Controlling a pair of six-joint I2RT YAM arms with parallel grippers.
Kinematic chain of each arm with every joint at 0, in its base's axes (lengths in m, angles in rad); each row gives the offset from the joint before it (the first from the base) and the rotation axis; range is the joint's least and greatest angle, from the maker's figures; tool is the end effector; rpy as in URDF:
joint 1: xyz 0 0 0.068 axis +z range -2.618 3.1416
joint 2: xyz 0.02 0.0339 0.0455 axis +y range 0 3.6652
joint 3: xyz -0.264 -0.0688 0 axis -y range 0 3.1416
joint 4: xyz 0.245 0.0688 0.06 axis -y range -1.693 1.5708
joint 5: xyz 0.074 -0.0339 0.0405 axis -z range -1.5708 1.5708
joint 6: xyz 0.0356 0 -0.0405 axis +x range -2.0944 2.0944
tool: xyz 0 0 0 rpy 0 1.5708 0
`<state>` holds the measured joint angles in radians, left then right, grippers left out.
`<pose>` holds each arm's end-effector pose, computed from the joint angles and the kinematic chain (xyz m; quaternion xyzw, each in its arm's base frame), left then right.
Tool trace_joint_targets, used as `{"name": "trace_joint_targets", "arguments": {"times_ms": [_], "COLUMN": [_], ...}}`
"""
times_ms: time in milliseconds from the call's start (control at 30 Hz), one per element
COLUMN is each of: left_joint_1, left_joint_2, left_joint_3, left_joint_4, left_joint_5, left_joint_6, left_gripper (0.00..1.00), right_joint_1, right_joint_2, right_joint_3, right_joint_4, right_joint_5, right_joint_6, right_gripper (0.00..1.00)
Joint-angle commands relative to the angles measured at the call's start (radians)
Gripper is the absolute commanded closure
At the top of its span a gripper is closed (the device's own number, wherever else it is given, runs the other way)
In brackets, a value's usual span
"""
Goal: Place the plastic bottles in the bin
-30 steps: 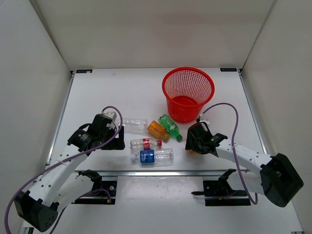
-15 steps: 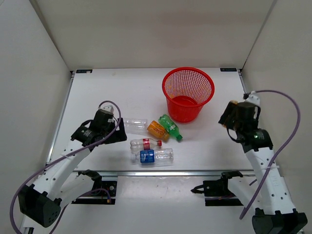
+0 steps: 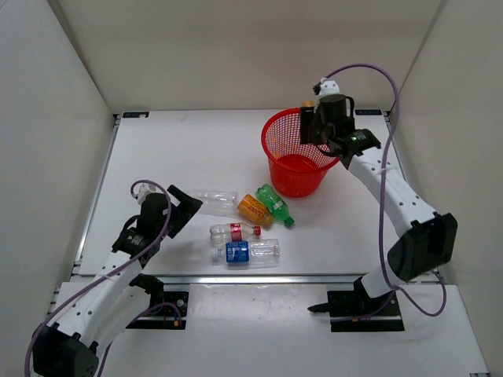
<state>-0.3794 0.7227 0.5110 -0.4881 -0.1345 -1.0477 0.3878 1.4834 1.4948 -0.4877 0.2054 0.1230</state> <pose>0.1483 -0.0540 0.2249 -0.3235 0.8453 -0.2294 0.3581 0.3156 0.1211 0.3894 -0.0593 0.8491 0.0461 0.5229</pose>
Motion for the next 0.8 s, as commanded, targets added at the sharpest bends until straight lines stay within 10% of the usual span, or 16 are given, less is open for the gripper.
{"name": "trace_joint_targets", "arguments": {"times_ms": [0, 67, 200, 767], "left_joint_1": [0.011, 0.011, -0.016, 0.030], "left_joint_2": [0.018, 0.046, 0.132, 0.613], "left_joint_3": [-0.025, -0.029, -0.025, 0.122], "left_joint_4": [0.137, 0.180, 0.215, 0.387], "left_joint_5": [-0.044, -0.046, -0.091, -0.109], "left_joint_6": [-0.123, -0.143, -0.190, -0.166], "left_gripper": [0.02, 0.01, 0.01, 0.01], "right_joint_1": [0.026, 0.025, 0.008, -0.113], "right_joint_2": [0.064, 0.104, 0.112, -0.174], "right_joint_3": [0.085, 0.137, 0.121, -0.054], "right_joint_4": [0.057, 0.002, 0.011, -0.057], "right_joint_5": [-0.043, -0.049, -0.050, 0.052], "right_joint_6": [-0.060, -0.054, -0.060, -0.028], "right_gripper": [0.92, 0.75, 0.03, 0.01]}}
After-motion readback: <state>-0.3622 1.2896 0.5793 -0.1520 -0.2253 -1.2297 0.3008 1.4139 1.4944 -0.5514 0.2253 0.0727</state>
